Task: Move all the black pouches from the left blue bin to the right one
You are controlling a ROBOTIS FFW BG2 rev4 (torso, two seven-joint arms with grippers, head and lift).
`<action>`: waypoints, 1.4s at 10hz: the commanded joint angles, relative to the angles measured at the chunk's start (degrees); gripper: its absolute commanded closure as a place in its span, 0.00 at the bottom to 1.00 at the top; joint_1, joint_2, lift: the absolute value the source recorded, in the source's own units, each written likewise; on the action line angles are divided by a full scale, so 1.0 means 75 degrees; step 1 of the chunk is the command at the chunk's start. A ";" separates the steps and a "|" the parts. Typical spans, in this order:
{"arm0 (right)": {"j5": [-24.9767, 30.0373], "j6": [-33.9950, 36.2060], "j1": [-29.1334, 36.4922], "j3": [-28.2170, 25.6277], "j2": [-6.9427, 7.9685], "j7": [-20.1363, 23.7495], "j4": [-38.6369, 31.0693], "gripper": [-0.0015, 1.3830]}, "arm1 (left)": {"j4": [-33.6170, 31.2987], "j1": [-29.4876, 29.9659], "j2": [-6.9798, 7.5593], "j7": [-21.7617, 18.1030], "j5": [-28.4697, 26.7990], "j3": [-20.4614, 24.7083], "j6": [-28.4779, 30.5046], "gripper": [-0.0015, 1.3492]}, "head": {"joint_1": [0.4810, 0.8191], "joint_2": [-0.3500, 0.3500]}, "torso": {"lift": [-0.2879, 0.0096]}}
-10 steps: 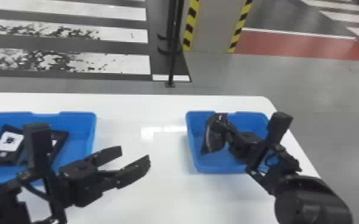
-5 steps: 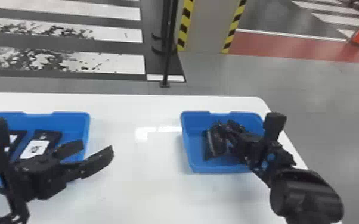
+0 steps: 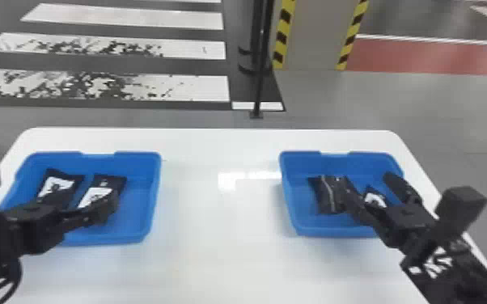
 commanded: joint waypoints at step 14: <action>-0.1521 -0.0642 0.2866 0.1063 0.0546 -0.0008 -0.2754 0.10 | 0.4181 -0.2974 0.0127 0.0069 -0.1984 -0.0484 0.0948 0.12 | 0.63 0.74 | 0.50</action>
